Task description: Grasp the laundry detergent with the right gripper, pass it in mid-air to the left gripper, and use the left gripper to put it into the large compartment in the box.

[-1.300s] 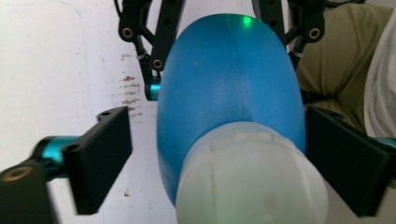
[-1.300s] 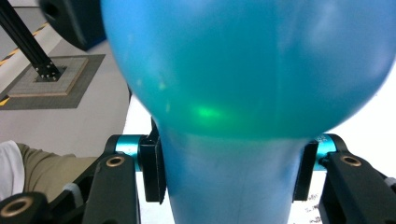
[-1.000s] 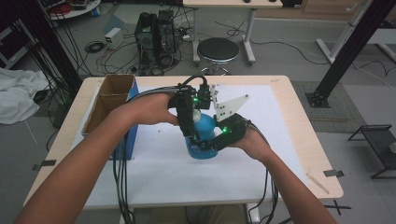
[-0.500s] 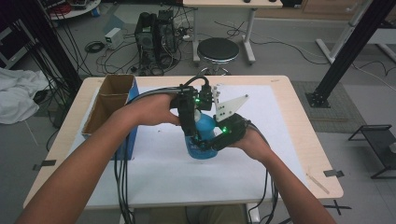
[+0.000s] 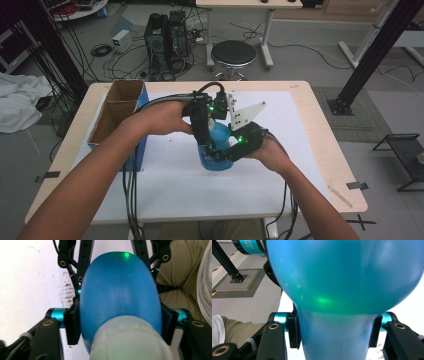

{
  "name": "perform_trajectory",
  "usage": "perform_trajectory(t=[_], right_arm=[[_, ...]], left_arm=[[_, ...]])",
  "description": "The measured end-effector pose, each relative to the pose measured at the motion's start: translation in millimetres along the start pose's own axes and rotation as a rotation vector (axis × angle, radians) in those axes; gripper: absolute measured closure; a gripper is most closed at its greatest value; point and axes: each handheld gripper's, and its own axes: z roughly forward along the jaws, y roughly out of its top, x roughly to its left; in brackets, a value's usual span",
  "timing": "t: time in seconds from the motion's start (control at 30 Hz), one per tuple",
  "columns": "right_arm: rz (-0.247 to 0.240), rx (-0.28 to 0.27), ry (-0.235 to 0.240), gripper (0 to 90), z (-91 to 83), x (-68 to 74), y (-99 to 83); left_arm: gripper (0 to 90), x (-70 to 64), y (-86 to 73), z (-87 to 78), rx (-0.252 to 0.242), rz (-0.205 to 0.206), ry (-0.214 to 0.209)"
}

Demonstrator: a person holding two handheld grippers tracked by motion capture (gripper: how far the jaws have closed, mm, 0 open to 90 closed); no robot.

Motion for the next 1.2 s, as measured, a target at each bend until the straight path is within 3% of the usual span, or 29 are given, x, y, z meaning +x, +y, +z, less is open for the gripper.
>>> perform_trajectory(t=[0.63, 0.67, 0.77, 0.83, 0.9, 1.03, 1.17, 1.2], right_arm=[[-0.028, 0.007, -0.019, 43.1, -4.7, 3.6, 2.4], [-0.023, 0.007, -0.014, 41.5, -5.9, 4.2, 2.9], [-0.008, 0.006, -0.021, 24.4, -10.2, 4.0, 2.7], [0.012, 0.009, 0.005, 22.5, -14.0, 4.2, 0.4], [-0.014, -0.001, 0.015, 22.4, -17.8, 4.6, -0.9], [0.007, 0.081, -0.014, 20.8, -26.3, 9.2, -6.6], [0.076, 0.166, -0.051, 20.9, -32.3, 9.2, -17.1], [0.123, 0.195, -0.062, 20.8, -34.8, 11.2, -19.4]], left_arm=[[37.3, -3.2, 5.4, -5.3, -0.009, 0.017, 0.004], [37.4, -3.4, 5.9, -5.7, -0.017, 0.015, 0.003], [37.3, -4.7, 8.1, -6.3, -0.003, 0.017, 0.006], [37.4, -4.8, 7.8, -7.7, 0.001, 0.015, 0.009], [37.4, -4.4, 6.0, -9.4, 0.002, 0.01, 0.003], [37.4, -4.7, 0.6, -12.2, -0.001, -0.001, 0.015], [37.3, -4.5, -7.0, -16.1, -0.01, -0.017, 0.015], [37.3, -4.0, -9.0, -17.6, -0.011, -0.02, 0.023]])
